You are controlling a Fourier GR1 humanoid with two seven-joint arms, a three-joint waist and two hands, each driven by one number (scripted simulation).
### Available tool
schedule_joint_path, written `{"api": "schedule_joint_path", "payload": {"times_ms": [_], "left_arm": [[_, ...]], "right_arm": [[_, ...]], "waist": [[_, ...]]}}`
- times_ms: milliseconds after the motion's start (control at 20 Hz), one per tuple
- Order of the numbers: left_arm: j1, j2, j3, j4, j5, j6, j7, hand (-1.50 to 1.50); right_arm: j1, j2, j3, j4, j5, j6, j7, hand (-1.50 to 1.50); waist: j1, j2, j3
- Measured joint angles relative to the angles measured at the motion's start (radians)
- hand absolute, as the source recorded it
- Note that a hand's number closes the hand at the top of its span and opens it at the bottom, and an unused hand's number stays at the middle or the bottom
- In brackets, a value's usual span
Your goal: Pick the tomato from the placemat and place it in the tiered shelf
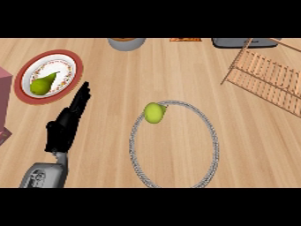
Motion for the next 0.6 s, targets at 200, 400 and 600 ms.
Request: {"api": "schedule_joint_path", "payload": {"times_ms": [200,400,600], "left_arm": [[0.003,0.018,0.025,-0.002,0.014,-0.008,0.006,0.00],[-0.002,0.024,0.036,-0.001,0.014,-0.003,0.012,0.00],[0.022,0.022,0.036,-0.017,0.016,-0.001,0.016,0.00]], "right_arm": [[0.079,0.002,-0.093,-0.162,-0.076,0.173,0.032,-1.50],[0.178,0.017,-0.200,-0.326,-0.176,0.337,0.031,-1.50],[0.256,0.028,-0.325,-0.421,-0.280,0.471,0.018,-1.50]], "waist": [[-0.019,-0.006,0.000],[-0.036,-0.010,0.001],[-0.047,-0.015,0.001]]}}
